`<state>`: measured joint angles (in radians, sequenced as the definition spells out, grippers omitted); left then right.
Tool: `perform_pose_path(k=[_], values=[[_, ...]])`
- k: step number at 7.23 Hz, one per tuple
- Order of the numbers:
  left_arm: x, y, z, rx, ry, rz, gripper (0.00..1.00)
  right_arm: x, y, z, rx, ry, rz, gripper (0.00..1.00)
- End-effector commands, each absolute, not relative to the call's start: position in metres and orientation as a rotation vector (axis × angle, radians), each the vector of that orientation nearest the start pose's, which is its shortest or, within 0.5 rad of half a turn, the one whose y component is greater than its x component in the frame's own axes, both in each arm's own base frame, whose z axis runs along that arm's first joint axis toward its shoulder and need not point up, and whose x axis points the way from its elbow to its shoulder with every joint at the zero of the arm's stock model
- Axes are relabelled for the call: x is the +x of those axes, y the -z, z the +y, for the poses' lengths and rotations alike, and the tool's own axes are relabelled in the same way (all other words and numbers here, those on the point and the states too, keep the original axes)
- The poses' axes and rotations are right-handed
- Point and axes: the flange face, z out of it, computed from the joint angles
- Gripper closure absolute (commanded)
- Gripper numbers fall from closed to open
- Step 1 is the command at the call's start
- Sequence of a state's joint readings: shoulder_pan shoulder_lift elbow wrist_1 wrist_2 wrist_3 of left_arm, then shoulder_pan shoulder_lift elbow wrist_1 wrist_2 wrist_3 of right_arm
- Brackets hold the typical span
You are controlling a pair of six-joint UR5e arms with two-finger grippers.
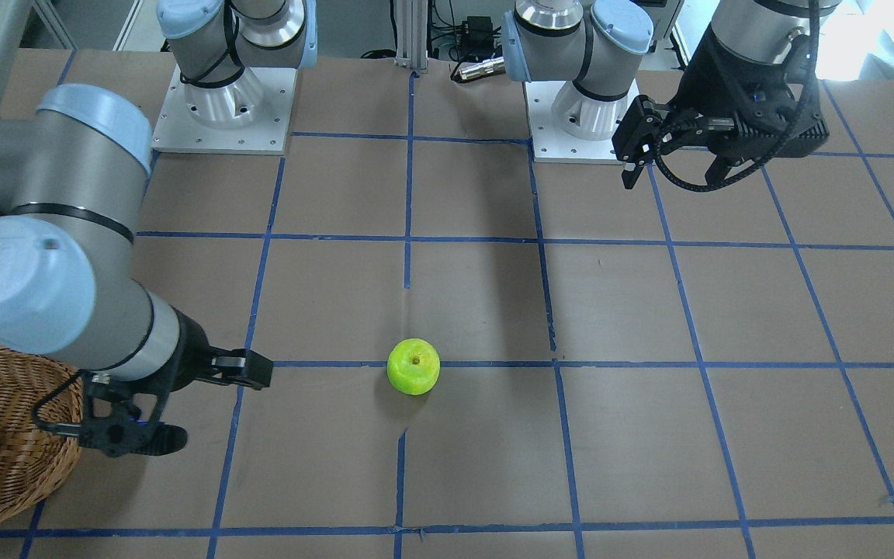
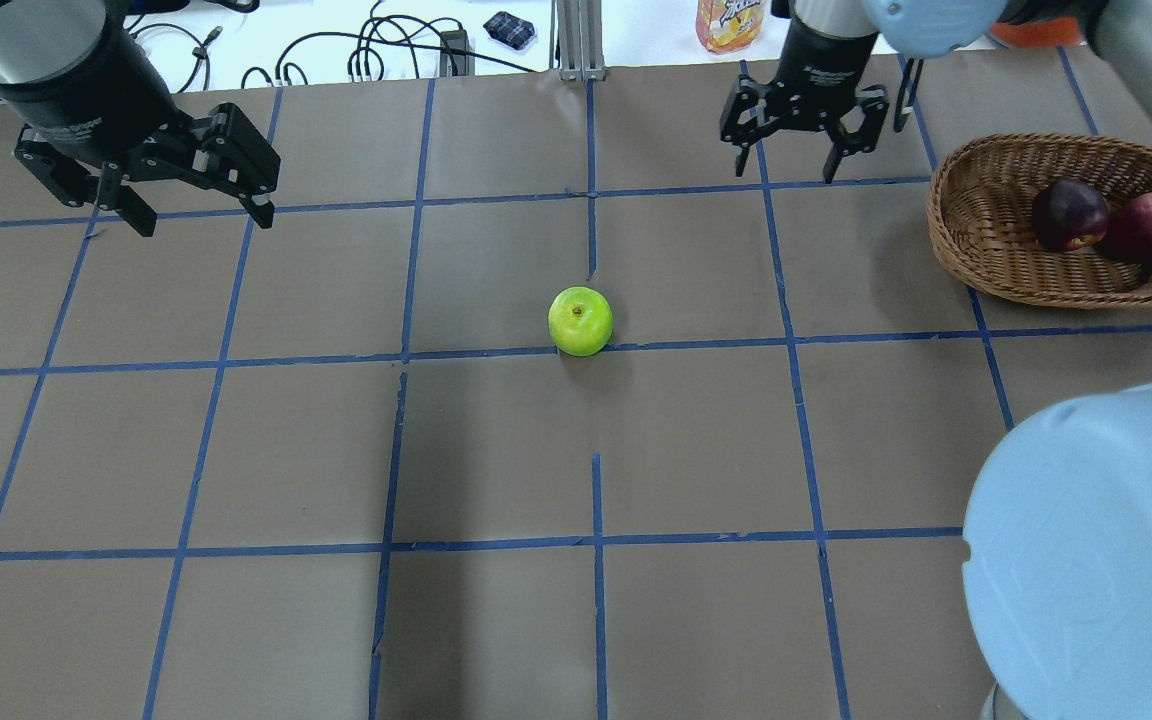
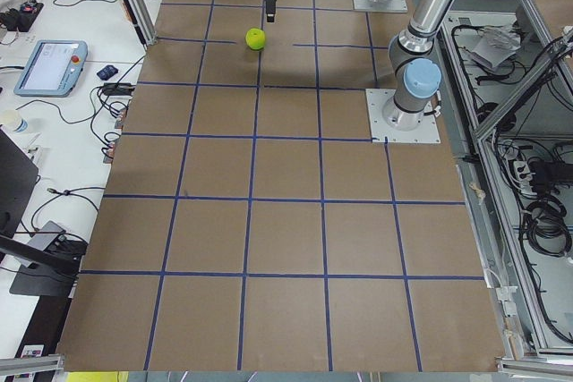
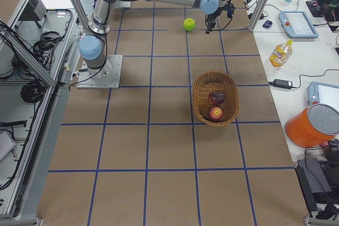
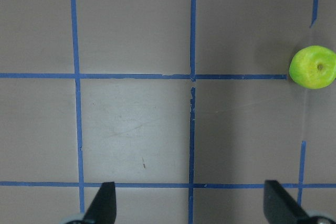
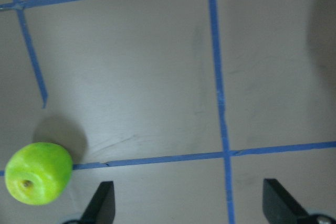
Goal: Put all apples into basket
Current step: 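Lower the right gripper onto the green apple and grasp it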
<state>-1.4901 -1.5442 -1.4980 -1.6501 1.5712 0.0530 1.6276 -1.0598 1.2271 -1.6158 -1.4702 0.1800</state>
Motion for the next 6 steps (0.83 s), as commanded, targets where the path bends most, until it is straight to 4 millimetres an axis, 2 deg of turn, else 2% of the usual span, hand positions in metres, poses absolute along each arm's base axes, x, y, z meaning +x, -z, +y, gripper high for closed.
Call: perform_pose_path(k=[1, 2, 4, 5, 6], values=[[-0.090, -0.527, -0.488, -0.008, 0.029, 3.141, 0.00, 0.262, -0.322, -0.670, 0.266, -0.173, 3.021, 0.00], [-0.090, -0.527, -0.487, -0.007, 0.029, 3.141, 0.00, 0.290, -0.303, -0.669, 0.282, -0.150, 3.019, 0.00], [-0.092, -0.527, -0.485, -0.012, 0.029, 3.158, 0.00, 0.358, -0.269, -0.647, 0.301, -0.184, 3.029, 0.00], [-0.092, -0.527, -0.485, -0.012, 0.029, 3.160, 0.00, 0.373, -0.261, -0.639, 0.280, -0.204, 3.036, 0.00], [-0.092, -0.527, -0.485, -0.014, 0.032, 3.160, 0.00, 0.378, -0.253, -0.633, 0.271, -0.239, 3.033, 0.00]])
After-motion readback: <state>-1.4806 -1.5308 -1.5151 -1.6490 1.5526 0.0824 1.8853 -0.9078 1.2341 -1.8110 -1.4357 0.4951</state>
